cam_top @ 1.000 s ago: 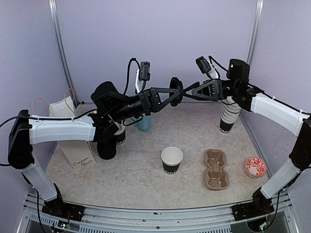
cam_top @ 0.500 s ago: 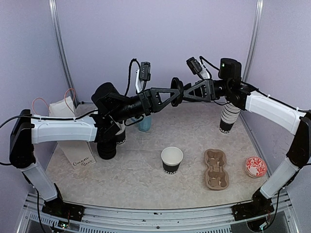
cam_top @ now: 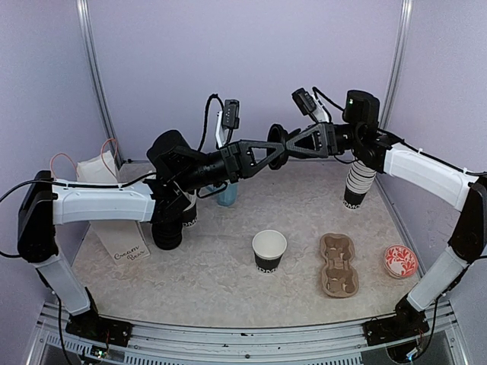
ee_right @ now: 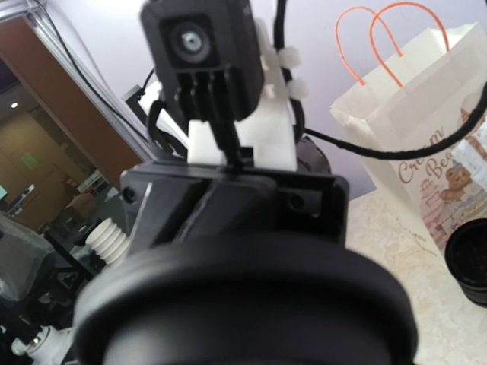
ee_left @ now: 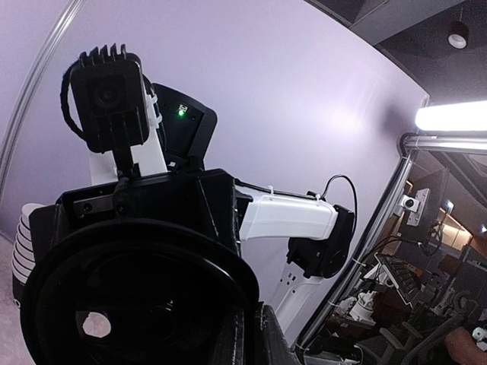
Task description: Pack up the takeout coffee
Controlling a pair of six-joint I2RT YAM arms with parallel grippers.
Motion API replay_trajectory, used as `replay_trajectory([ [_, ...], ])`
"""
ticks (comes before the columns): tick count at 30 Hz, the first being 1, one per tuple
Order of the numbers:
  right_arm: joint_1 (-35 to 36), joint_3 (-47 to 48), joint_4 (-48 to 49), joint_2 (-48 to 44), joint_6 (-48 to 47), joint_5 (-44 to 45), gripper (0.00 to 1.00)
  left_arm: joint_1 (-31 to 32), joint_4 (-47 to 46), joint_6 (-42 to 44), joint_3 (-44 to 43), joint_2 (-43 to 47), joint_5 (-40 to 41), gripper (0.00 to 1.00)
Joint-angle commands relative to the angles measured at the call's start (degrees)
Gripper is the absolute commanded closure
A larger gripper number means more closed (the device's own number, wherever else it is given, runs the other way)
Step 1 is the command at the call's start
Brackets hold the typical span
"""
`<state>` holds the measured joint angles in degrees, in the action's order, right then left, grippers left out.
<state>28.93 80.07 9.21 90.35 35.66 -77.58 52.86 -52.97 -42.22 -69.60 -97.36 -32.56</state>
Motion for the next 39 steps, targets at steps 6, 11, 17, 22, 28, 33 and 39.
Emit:
replay_trajectory([
  [6,0.2,-1.7,2.6,0.1,-0.2,-1.1,0.27,0.0,5.4,2.0,-1.3,-0.6,1.7,0.88],
  [11,-1.0,-2.6,2.1,0.1,-1.0,-0.5,0.29,0.0,7.9,3.3,-1.0,0.5,3.0,0.75],
  [17,-4.5,-1.9,-9.5,-0.4,-12.2,1.9,0.29,0.7,18.9,7.2,0.7,4.5,8.6,0.59],
  [22,-5.9,5.7,-38.4,-0.5,-42.4,13.1,0.29,2.0,41.1,13.7,-1.3,10.0,21.9,0.51],
  [28,-4.8,9.4,-55.3,-0.9,-63.0,28.5,0.29,2.5,62.1,13.8,-4.7,11.0,38.8,0.54],
  [33,0.4,13.9,-66.5,1.0,-74.4,39.0,0.29,1.4,64.5,12.3,-4.0,11.6,43.5,0.54],
  [39,8.4,16.6,-73.3,4.2,-78.8,47.8,0.29,-0.4,63.9,9.8,-2.2,12.4,44.8,0.53],
])
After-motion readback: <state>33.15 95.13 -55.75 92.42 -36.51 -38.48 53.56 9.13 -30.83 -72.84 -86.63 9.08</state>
